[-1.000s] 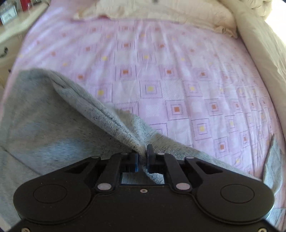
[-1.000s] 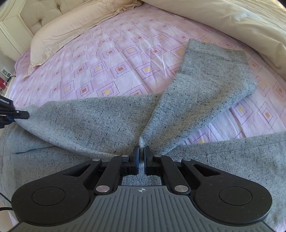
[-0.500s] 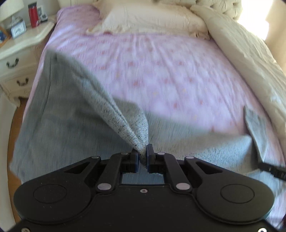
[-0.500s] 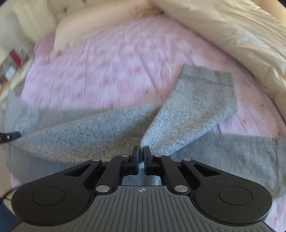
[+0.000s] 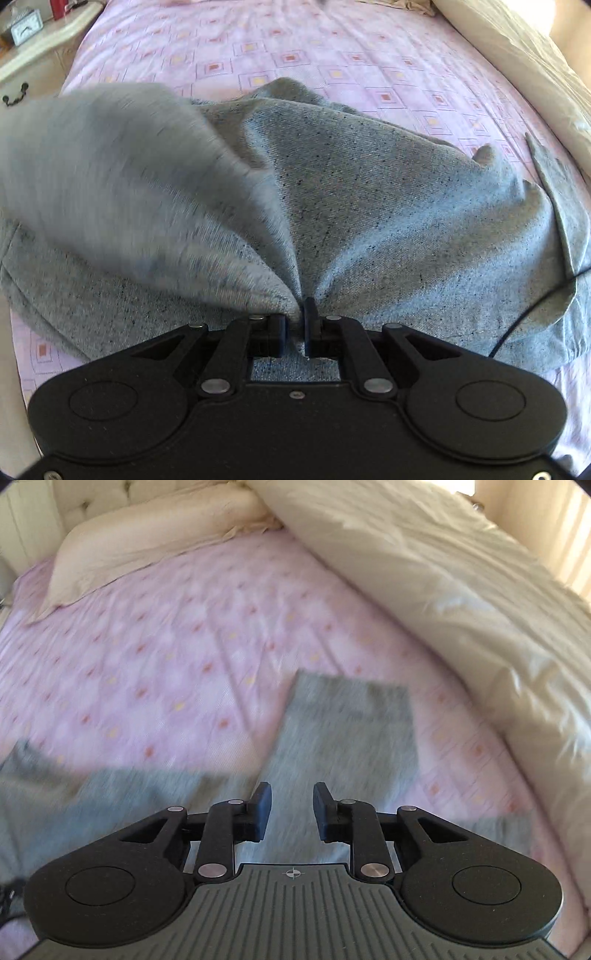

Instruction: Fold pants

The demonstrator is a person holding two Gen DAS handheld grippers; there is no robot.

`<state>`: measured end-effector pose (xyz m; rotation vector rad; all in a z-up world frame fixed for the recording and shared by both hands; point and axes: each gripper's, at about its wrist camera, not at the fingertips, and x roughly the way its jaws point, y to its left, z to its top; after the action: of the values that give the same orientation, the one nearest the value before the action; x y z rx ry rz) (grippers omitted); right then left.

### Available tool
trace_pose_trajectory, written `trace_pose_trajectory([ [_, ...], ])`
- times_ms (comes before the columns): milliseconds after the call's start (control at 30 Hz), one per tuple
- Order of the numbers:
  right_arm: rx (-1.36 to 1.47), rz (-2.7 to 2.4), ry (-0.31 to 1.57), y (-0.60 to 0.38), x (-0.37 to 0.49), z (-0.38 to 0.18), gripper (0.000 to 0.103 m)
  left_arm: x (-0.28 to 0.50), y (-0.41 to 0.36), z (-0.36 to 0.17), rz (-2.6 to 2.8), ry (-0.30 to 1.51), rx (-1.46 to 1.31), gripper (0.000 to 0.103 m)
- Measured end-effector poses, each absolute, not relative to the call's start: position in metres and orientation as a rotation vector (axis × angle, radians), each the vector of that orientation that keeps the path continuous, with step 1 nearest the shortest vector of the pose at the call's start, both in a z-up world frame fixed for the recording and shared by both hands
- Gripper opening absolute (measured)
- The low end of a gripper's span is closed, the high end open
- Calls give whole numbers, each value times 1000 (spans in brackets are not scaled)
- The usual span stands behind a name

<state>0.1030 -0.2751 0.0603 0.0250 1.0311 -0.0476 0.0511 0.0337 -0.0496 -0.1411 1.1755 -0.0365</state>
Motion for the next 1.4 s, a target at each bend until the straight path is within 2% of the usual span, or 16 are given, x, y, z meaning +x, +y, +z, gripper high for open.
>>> trace_pose_trajectory([
  [300, 5, -167, 1037, -255, 168, 12, 27, 62, 49, -54, -61, 1175, -250, 12],
  [567, -88, -241, 1085, -246, 180, -18, 26, 51, 46, -56, -83, 1146, -226, 11],
  [633, -71, -227, 1102, -254, 178, -15, 7, 38, 50, -54, -88, 1144, -235, 11],
  [667, -54, -224, 1096, -260, 175, -9, 3, 37, 50, -53, -88, 1144, -240, 11],
  [700, -42, -216, 1085, -265, 174, -3, 3, 35, 51, -51, -89, 1145, -245, 11],
  [1067, 150, -247, 976, -386, 77, 76, 3, 35, 72, -49, -79, 1158, -296, 11],
  [1200, 275, -247, 1004, -427, 29, 71, 3, 34, 71, -46, -68, 1161, -288, 11],
  [1400, 325, -187, 1116, -445, -17, 29, 5, 33, 57, -47, -41, 1164, -244, 11],
])
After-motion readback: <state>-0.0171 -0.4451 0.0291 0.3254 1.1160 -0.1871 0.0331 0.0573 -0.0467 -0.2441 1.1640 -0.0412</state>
